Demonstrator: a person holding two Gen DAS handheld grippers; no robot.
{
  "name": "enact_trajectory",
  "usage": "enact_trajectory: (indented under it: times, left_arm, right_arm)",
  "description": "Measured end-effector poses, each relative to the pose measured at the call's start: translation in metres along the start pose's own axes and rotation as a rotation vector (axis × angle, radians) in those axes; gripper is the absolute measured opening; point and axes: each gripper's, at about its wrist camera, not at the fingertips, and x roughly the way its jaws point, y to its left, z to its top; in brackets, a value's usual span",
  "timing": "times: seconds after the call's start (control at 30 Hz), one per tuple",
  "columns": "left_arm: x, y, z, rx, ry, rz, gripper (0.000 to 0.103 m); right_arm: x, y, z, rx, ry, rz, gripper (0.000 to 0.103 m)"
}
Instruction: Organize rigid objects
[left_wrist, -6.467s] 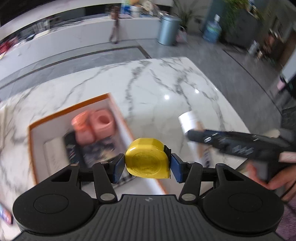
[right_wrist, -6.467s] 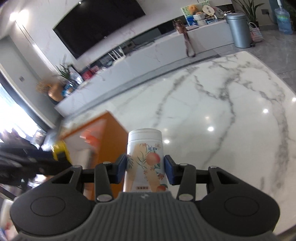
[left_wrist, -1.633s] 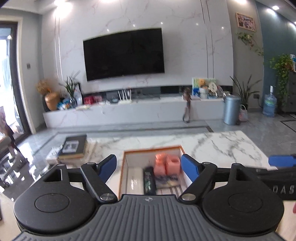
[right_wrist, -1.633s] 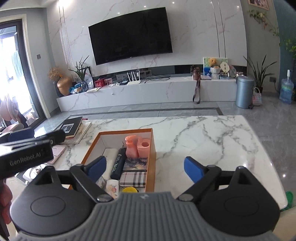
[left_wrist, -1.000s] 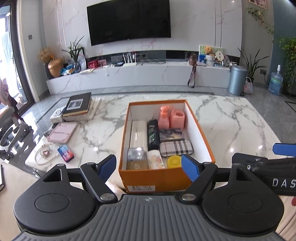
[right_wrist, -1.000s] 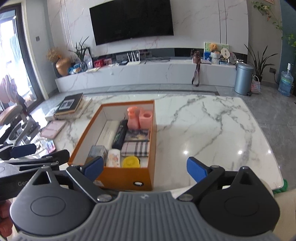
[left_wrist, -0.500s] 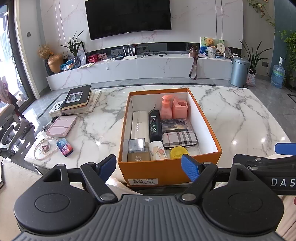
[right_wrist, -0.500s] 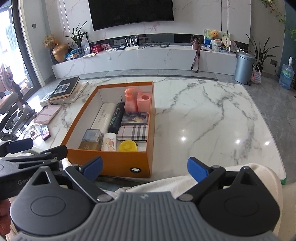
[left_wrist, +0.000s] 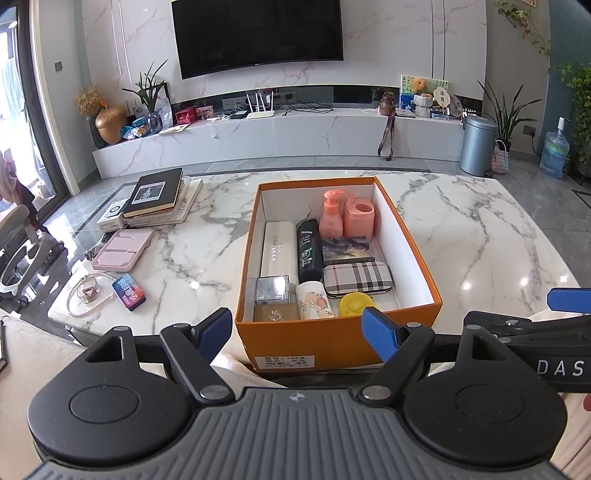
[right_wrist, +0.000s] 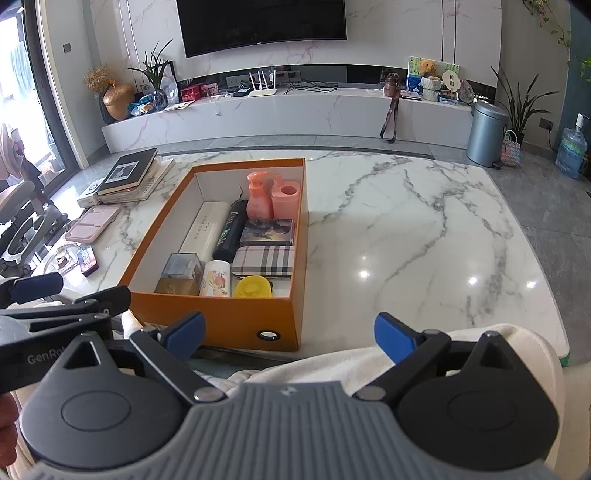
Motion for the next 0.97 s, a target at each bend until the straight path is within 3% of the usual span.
enact_trajectory:
  times: [0.97]
  left_arm:
    - [-0.0017, -0.0036, -0.0002, -0.005, 0.004, 0.002, 0.094]
  right_arm:
    - [0.0047, -0.0013, -0.0009, 0.000, 0.017, -0.008, 0.098]
